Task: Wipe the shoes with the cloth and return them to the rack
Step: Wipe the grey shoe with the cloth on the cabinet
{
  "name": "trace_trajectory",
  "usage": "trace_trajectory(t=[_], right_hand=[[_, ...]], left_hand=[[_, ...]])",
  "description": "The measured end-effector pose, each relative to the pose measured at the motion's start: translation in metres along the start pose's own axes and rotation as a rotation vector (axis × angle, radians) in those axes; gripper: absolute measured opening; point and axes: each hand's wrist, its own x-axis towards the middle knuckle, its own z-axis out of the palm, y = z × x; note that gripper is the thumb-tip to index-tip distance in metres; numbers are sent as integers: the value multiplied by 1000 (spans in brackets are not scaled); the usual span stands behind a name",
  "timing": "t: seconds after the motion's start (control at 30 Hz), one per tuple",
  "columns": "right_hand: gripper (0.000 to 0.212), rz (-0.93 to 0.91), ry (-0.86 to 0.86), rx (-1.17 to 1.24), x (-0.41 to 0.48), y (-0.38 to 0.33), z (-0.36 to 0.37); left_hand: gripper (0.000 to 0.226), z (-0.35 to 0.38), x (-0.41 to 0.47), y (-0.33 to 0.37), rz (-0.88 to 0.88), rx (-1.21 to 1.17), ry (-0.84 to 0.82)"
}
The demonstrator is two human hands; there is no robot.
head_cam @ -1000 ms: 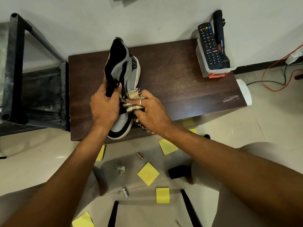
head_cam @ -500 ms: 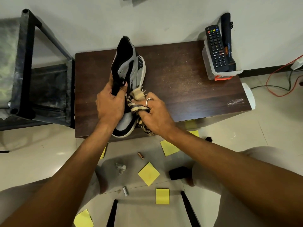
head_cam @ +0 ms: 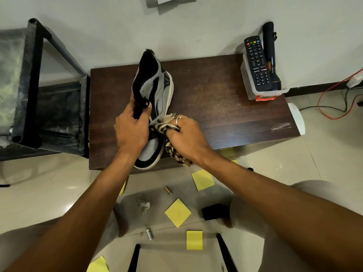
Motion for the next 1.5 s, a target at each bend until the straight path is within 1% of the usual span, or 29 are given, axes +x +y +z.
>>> trace_trajectory(t=[0.07, 0.1, 0.17, 0.2, 0.27, 0.3, 0.37, 0.43, 0.5, 0.57, 0.6, 0.63, 0.67, 0.7, 0.73, 0.77, 0.8, 0.83, 0.9, 1.0, 1.03, 1.07, 1.1, 1.17, 1.2, 1.27, 1.33, 1.43, 1.5], right_hand=[[24, 67, 1, 13, 7, -4, -16], [25, 75, 28, 27, 11, -6, -22], [15, 41, 84, 35, 20, -8, -26], [20, 13, 77, 17, 24, -9, -24], [33, -5, 11, -11, 30, -9, -17], [35, 2, -8, -31, 31, -8, -13], [26, 7, -32, -75, 29, -7, -14], [14, 32, -107, -84, 26, -8, -21], [19, 74, -181, -100, 22, -9, -29], [29, 57, -160, -128, 24, -11, -36], [30, 33, -106, -117, 26, -12, -38], [24, 15, -34, -77, 30, -14, -38], [17, 6, 34, -29, 34, -15, -38], [20, -8, 83, -1, 38, -16, -37], [28, -31, 100, 18, 41, -16, -34], [35, -55, 91, 27, 42, -16, -30], [41, -74, 73, 34, 41, -15, -25], [44, -90, 53, 38, 41, -15, -20], [41, -107, 4, 3, 40, -11, -14], [22, -136, -74, -107, 40, -9, -13], [16, -133, -54, -94, 40, -10, -15], [14, -130, 3, -55, 40, -12, -15], [17, -140, 92, -1, 40, -15, -16], [34, -191, 266, 92, 40, -21, -13], [42, -212, 293, 104, 41, -22, -10], [53, -226, 224, 68, 42, -23, -1], [58, -214, 162, 54, 41, -23, 6], [57, -208, 158, 91, 41, -26, 13], [52, -258, 122, 84, 38, -27, 18]], left_hand=[[45, 0, -1, 1, 5, -2, 1], [46, 1, -1, 1, 8, 1, 3], [46, 1, 0, 1, 4, 15, 8], [46, 1, 0, 1, -1, 23, 14], [45, 1, -1, 2, 6, 37, 20], [45, 0, -1, 2, 9, 42, 18], [44, 0, -2, 5, 6, 51, 9], [43, -1, -3, 7, 8, 51, 11], [43, -1, -3, 7, 19, 35, -1], [44, -2, -2, 10, 30, 1, -43], [47, -3, 0, 14, 31, -20, -73], [52, -4, 2, 19, 33, -45, -99], [63, -7, 5, 24, 29, -71, -120], [77, -9, 8, 30, 23, -101, -136], [89, -11, 12, 34, 18, -123, -149], [97, -13, 17, 38, 16, -131, -162], [99, -15, 20, 41, 17, -123, -170], [96, -15, 22, 42, 18, -107, -173], [83, -15, 25, 43, 31, -62, -139], [63, -16, 29, 39, -9, -44, -81], [60, -17, 30, 37, -35, -62, -80], [59, -18, 30, 37, -57, -80, -83], [56, -18, 30, 36, -67, -91, -86], [50, -18, 28, 38, -70, -104, -89], [49, -18, 27, 39, -73, -117, -89], [48, -17, 26, 38, -84, -162, -98], [50, -18, 25, 36, -99, -210, -117], [49, -20, 26, 33, -125, -290, -145], [44, -19, 26, 33, -131, -324, -137]])
